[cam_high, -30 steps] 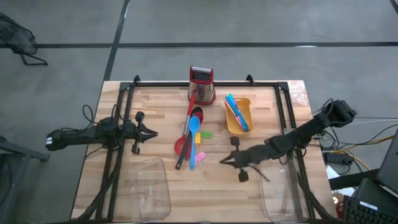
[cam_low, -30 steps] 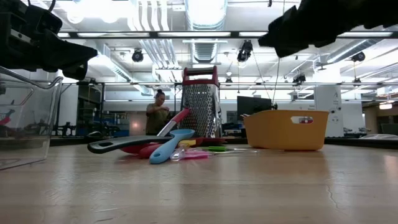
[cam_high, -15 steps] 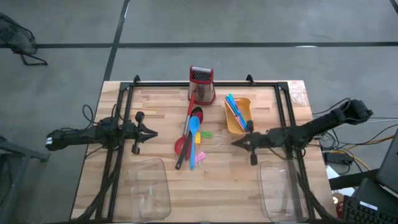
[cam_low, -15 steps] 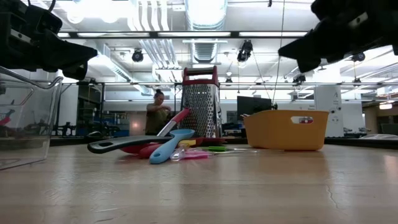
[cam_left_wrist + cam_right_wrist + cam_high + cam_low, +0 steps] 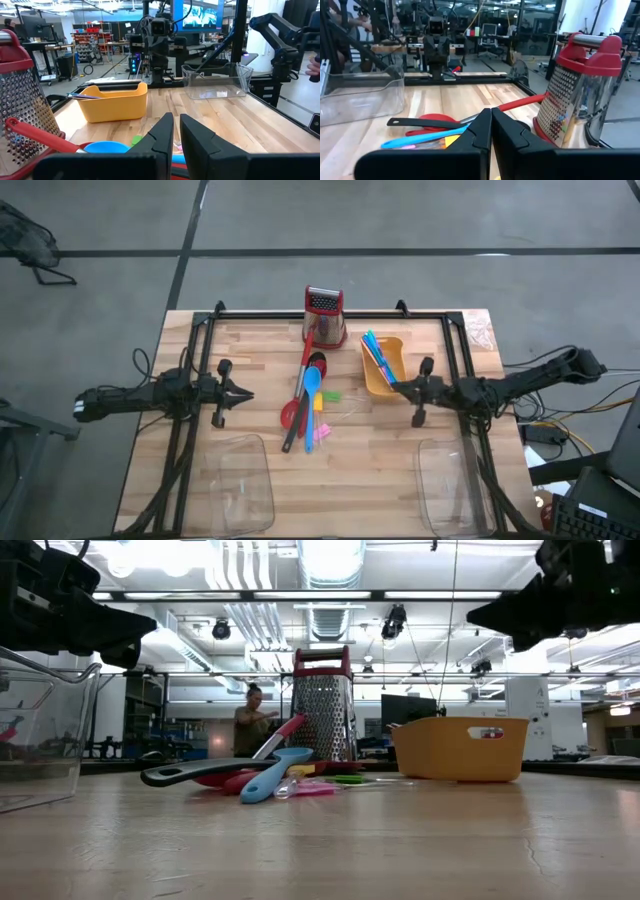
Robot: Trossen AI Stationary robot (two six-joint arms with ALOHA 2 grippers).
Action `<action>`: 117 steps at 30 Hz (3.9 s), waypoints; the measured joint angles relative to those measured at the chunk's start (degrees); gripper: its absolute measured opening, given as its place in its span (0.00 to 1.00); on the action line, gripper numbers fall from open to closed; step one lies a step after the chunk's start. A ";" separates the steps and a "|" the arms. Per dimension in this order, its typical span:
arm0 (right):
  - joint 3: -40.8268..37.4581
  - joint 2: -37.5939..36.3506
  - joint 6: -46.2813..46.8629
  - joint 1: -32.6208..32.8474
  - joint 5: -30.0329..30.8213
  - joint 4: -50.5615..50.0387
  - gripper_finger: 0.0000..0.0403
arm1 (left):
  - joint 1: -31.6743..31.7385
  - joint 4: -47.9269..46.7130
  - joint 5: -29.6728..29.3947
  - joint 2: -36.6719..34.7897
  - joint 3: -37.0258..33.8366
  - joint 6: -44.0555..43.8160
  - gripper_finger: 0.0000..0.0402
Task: Pick & Place Kitchen Items
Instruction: Put the blue serving spoon into the right transparent bin
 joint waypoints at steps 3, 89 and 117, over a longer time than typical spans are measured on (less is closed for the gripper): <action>-1.88 -2.11 1.47 -0.02 0.00 -0.10 0.02 | 0.01 0.00 0.00 0.00 0.02 0.00 0.10; -4.44 -21.19 2.71 -0.98 -5.99 -28.85 0.02 | 0.04 -0.04 -0.94 0.00 0.01 1.20 0.10; -4.44 -21.17 2.71 -0.98 -5.99 -28.86 0.02 | -0.07 31.79 -4.32 0.94 1.67 -13.26 0.10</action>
